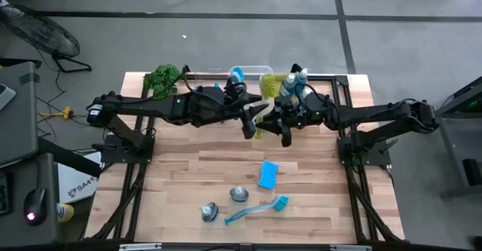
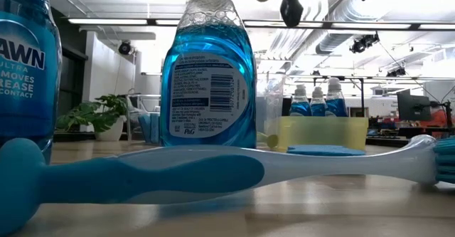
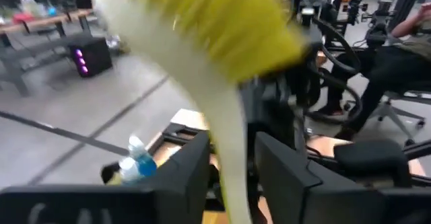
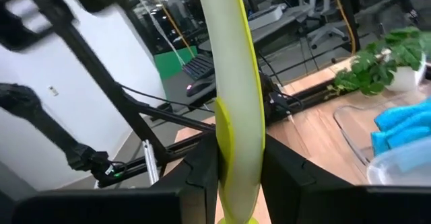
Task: Pick & Place Kitchen Sink Supplies
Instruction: Put the yellow dishwashing brush into the white bin
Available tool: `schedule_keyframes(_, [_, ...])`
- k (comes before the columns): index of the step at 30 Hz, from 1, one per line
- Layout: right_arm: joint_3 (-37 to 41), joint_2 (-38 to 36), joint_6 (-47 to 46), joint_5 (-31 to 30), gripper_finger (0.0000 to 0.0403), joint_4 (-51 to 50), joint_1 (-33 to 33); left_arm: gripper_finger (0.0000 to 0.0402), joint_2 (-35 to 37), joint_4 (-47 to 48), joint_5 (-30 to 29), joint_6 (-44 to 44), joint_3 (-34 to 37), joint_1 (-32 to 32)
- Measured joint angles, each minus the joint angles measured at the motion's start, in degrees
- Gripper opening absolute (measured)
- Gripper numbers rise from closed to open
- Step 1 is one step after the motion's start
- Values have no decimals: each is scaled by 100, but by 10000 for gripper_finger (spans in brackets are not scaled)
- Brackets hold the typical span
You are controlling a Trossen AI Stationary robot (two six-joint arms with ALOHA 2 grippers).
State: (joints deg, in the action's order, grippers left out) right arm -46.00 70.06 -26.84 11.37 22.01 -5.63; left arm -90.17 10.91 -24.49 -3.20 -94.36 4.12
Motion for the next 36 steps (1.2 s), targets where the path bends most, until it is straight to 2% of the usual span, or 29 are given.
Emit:
schedule_keyframes(4, [0, -2, -31, -121, 76, -127, -2, 156, 29, 123, -156, 330, -189, 0])
schedule_keyframes(10, [0, -57, -263, -211, 76, -401, -151, 204, 211, 1225, -734, 443, -665, 2])
schedule_keyframes(17, [-43, -231, -575, -174, 76, -1010, -733, 209, 702, 2494, -1242, 168, -962, 170])
schedule_keyframes(21, [-488, -185, -319, -150, 76, -2254, -1038, 209, 970, 3205, -1471, -83, -937, 293])
schedule_keyframes(27, [-1360, -35, 218, -363, 76, -3410, -1448, 209, 1448, 3435, -1525, -311, -545, 306])
schedule_keyframes(32, [-2018, 199, 461, -487, 76, -4120, -1723, 209, 1885, 3322, -1513, -462, 162, 306])
schedule_keyframes(36, [-2513, 469, 486, -542, 76, -4561, -1832, 209, 2338, 2852, -1441, -627, 953, 303])
